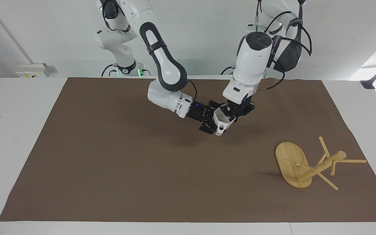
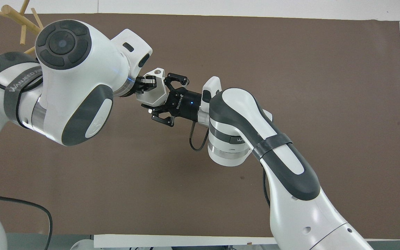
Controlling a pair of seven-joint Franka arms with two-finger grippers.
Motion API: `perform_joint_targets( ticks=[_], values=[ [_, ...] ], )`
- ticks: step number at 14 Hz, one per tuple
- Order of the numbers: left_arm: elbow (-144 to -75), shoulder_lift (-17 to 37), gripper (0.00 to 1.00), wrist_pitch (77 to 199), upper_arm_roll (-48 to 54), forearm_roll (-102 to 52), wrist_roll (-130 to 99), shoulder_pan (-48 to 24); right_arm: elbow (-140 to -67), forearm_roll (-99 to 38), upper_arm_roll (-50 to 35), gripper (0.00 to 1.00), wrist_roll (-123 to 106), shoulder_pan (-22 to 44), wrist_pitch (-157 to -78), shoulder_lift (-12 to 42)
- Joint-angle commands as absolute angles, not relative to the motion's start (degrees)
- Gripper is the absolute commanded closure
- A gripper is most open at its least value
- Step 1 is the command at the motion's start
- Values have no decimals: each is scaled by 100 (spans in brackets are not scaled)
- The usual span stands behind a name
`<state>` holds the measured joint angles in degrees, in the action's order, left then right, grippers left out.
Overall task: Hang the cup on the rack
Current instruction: 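Grasp the cup with the left gripper and open the right gripper, then move the cup toward the rack with the left gripper while the right withdraws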
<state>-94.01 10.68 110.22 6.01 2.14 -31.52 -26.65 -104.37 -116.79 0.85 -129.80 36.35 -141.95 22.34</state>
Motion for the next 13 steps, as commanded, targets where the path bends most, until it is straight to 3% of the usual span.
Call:
perform_joint_targets(
  ticks=[1, 2, 3, 7, 9, 11, 13],
  values=[
    [-9360, 1125, 100, 11180, 536, 343, -3226, -2663, -10573, -11742, 62, 87, -12920, 3630, -14221, 2101],
    [-9360, 1116, 100, 11180, 536, 343, -3243, -2663, -10573, -11751, 62, 75, -12920, 3621, -14212, 2092],
    [-9360, 1125, 100, 11180, 536, 343, -3287, -2663, -10565, -11751, 62, 1, -12903, 3612, -14212, 2100],
    [-9308, 1125, 100, 11145, 519, 334, -3629, -2663, -11142, -11690, 62, 1, -12876, 3202, -14134, 1601],
    [-9308, 1125, 100, 11162, 510, 343, -3735, -2654, -11669, -11637, 79, 1, -12893, 2876, -13688, 1320],
    [-9308, 1125, 100, 11162, 501, 351, -3779, -2654, -12083, -11096, 79, 1, -12911, 2262, -13073, 1152],
    [-9281, 1090, 100, 11075, 352, 386, -3858, -2646, -12138, -9710, 79, 1, -12876, 1271, -12238, 1090]
  ],
)
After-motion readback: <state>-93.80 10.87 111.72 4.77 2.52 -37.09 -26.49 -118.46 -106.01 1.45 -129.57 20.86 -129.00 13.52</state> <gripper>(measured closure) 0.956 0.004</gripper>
